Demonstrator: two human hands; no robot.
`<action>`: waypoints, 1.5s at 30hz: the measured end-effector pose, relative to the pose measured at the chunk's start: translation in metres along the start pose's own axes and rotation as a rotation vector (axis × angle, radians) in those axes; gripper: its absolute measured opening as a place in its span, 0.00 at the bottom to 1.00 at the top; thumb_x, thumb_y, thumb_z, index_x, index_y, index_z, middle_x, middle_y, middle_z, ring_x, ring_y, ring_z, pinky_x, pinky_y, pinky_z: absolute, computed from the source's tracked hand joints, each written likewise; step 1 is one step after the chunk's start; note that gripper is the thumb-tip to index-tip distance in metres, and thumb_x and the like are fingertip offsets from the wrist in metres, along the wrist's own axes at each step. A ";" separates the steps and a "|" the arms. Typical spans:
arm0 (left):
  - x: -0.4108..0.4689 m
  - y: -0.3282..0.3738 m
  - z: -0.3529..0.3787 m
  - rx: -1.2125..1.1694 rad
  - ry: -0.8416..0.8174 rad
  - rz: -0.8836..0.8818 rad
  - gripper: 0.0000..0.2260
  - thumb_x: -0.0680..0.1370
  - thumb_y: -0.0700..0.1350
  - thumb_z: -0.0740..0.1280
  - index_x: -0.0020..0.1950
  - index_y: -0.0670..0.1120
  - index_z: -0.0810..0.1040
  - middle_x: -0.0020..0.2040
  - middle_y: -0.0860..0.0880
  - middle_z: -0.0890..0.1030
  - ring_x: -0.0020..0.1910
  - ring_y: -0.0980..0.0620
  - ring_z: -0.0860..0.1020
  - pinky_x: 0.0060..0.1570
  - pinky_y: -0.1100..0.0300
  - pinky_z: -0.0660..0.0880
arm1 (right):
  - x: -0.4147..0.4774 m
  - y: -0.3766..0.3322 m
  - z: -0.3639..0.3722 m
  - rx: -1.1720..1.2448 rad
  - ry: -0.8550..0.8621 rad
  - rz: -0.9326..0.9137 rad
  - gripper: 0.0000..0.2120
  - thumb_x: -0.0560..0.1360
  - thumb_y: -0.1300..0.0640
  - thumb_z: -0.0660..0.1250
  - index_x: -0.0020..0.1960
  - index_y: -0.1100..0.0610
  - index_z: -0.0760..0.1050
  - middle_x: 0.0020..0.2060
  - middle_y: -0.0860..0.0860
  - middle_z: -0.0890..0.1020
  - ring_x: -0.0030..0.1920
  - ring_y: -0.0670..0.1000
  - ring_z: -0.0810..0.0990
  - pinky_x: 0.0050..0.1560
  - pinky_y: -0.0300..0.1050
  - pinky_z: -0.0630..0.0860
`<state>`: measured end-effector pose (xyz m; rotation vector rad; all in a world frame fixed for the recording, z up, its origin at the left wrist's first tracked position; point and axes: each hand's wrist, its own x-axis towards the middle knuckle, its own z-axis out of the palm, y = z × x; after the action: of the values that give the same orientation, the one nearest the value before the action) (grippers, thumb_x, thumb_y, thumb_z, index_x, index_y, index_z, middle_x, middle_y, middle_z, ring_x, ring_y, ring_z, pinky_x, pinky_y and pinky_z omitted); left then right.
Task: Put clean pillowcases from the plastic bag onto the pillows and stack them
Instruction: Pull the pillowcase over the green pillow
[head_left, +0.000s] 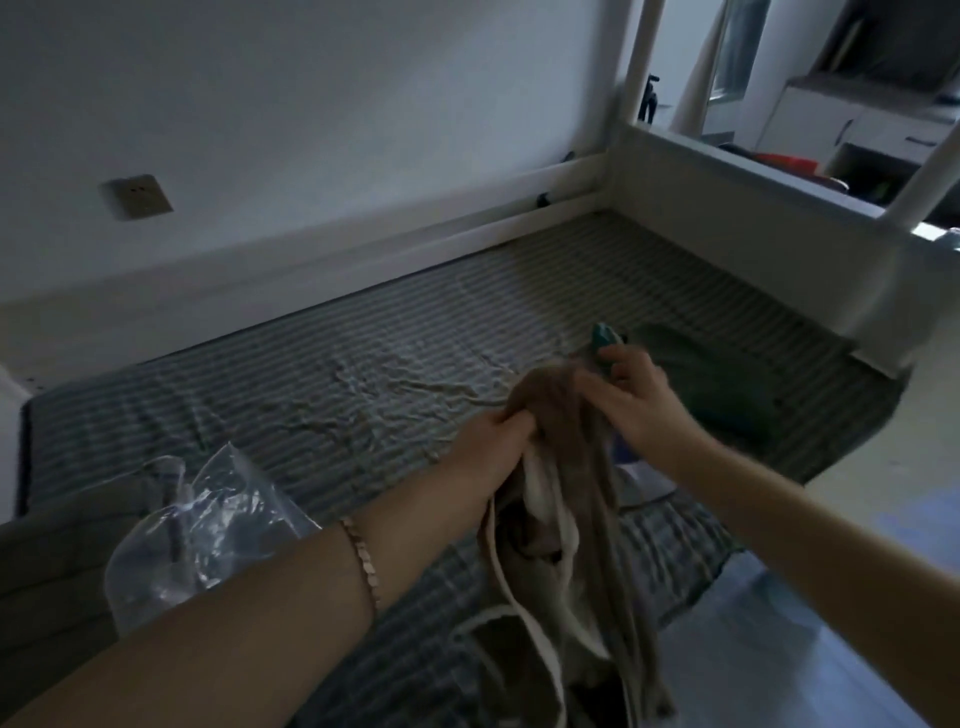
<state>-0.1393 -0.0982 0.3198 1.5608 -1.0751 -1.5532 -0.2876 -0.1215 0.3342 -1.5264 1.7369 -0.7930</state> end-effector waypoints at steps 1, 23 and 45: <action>0.007 0.004 0.015 0.046 0.037 -0.031 0.10 0.76 0.49 0.64 0.44 0.44 0.81 0.47 0.42 0.83 0.47 0.45 0.80 0.52 0.54 0.77 | -0.005 0.016 -0.005 -0.054 -0.072 -0.099 0.21 0.74 0.45 0.66 0.65 0.48 0.67 0.59 0.48 0.69 0.63 0.49 0.68 0.64 0.47 0.66; 0.010 0.045 0.113 1.196 0.202 0.208 0.11 0.72 0.41 0.69 0.36 0.47 0.66 0.36 0.52 0.71 0.38 0.50 0.73 0.33 0.59 0.65 | 0.086 0.169 -0.087 -0.534 -0.466 -0.315 0.15 0.75 0.66 0.59 0.59 0.54 0.74 0.55 0.51 0.77 0.52 0.52 0.76 0.47 0.40 0.69; 0.029 -0.005 0.139 1.037 0.175 0.798 0.16 0.76 0.50 0.64 0.62 0.50 0.68 0.47 0.48 0.79 0.40 0.53 0.78 0.36 0.64 0.72 | 0.076 0.120 -0.105 -0.898 -0.309 -0.372 0.20 0.75 0.64 0.61 0.65 0.55 0.65 0.58 0.56 0.70 0.53 0.58 0.76 0.39 0.46 0.70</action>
<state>-0.2782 -0.1106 0.2947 1.4614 -2.2181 -0.2694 -0.4484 -0.1810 0.2906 -2.4467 1.6612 0.1389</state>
